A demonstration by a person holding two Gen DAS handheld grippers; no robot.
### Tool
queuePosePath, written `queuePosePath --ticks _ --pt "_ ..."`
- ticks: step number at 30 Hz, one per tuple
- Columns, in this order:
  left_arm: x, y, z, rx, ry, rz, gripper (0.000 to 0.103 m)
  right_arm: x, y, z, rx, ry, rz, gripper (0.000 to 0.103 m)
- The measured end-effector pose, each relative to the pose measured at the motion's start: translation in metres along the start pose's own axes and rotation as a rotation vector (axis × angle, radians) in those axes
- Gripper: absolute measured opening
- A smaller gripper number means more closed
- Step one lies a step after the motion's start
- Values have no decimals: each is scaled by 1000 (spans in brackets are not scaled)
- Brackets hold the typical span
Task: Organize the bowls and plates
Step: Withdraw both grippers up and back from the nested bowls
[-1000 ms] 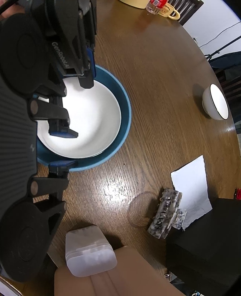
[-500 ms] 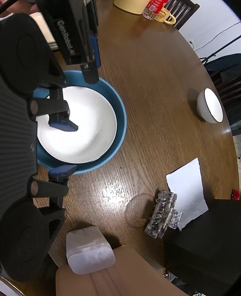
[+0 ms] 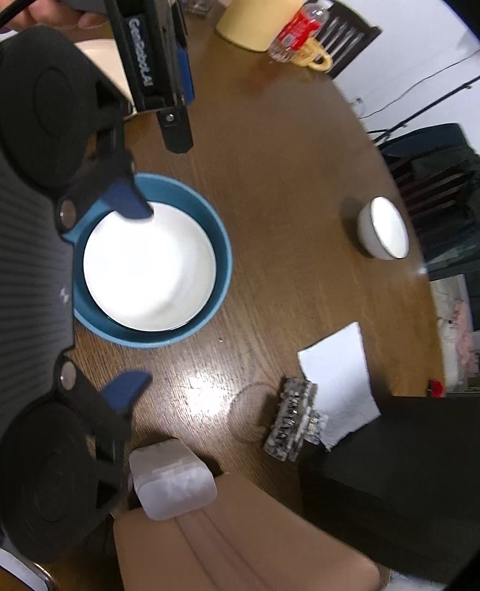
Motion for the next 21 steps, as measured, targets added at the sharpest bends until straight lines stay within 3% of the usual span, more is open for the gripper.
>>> queuePosePath --ticks 1,3,14,21 --pt "-6 -2 0 -2 18 1 96 -5 2 1 8 7 -1 93" --pt "-19 -4 0 -5 63 -1 103 -14 5 5 18 24 4 99" --pt "-79 -9 26 -22 204 18 103 -71 2 37 17 119 -22 103" --pt "-103 -10 60 -35 246 23 103 -100 -1 67 1 177 -30 103"
Point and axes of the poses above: each gripper's, at about its wrist camera, not at the fingertips, and x roughly the way its jaws point, y to its right, z to its underside, the point moved 9 cm from there along x, roughly the way its jaws point
